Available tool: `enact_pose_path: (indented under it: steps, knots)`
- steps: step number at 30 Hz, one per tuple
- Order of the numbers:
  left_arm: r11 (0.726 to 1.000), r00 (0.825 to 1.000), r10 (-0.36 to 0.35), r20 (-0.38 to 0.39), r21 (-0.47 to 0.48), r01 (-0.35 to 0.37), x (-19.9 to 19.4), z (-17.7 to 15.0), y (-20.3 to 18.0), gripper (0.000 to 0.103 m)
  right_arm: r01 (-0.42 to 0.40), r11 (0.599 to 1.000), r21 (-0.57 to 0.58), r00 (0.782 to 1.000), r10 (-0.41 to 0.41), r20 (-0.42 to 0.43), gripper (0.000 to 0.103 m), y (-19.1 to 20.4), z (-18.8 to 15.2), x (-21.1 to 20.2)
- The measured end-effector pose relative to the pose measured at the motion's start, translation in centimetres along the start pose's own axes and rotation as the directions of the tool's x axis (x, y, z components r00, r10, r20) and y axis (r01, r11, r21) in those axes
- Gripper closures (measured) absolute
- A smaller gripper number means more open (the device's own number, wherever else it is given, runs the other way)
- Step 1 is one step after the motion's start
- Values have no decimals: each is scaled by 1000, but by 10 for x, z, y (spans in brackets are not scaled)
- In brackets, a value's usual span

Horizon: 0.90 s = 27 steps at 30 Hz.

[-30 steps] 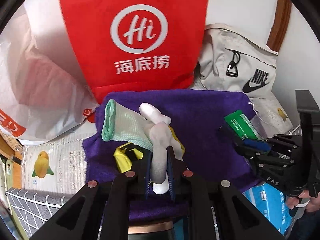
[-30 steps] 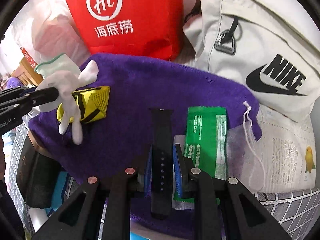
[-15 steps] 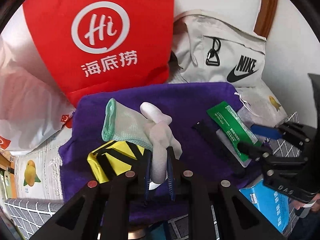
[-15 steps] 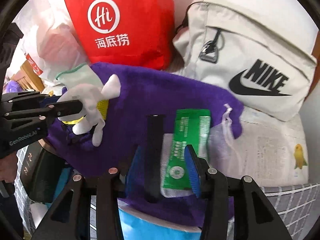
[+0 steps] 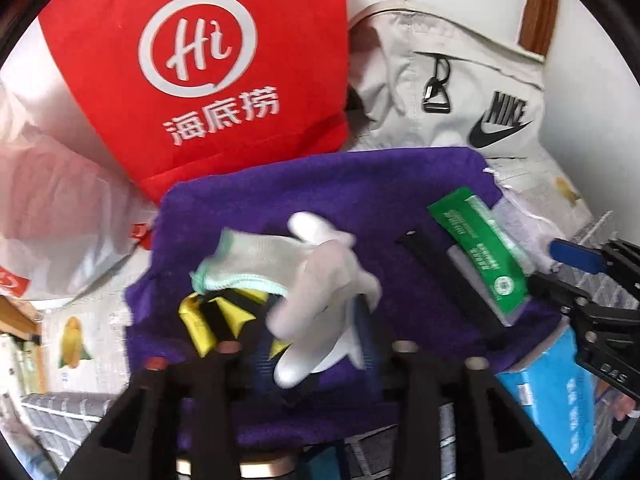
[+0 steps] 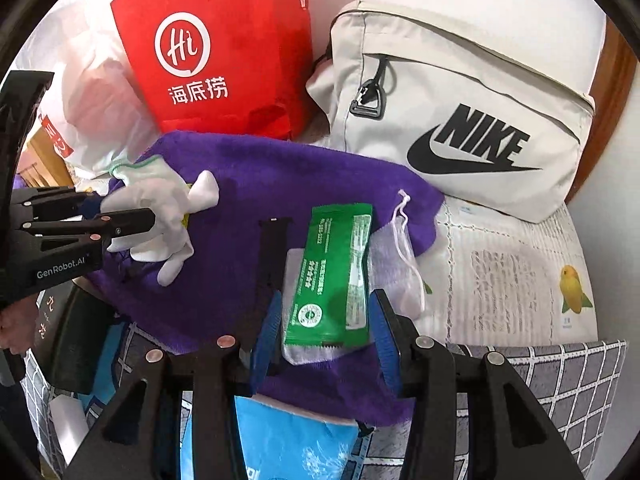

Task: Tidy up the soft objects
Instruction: 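Lower the strap onto the towel and open the right gripper while the left releases the plush there, then move both grippers back down to the remaining pile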

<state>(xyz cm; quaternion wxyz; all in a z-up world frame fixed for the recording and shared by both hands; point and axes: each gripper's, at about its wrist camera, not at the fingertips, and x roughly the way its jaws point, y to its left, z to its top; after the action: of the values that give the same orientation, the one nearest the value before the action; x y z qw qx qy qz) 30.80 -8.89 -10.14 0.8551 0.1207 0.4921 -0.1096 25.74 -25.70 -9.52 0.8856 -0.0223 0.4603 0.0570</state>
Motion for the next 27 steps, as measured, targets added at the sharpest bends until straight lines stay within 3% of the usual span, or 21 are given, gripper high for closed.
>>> enact_pose_path:
  steps: [5, 14, 27]
  knots:
    - [999, 999, 34, 20, -19, -34, -14, -3, 4, 46, -3, 1000, 13, 1000, 3, 15, 58, 0, -4, -10]
    - [998, 995, 57, 80, -39, -54, -59, -21, 12, 46, -7, 1000, 12, 998, 6, 58, 58, 9, -20, -46]
    - [991, 988, 58, 144, -127, -40, -135, -98, 26, 46, -43, 998, -56, 991, 50, 127, 58, 54, -76, -111]
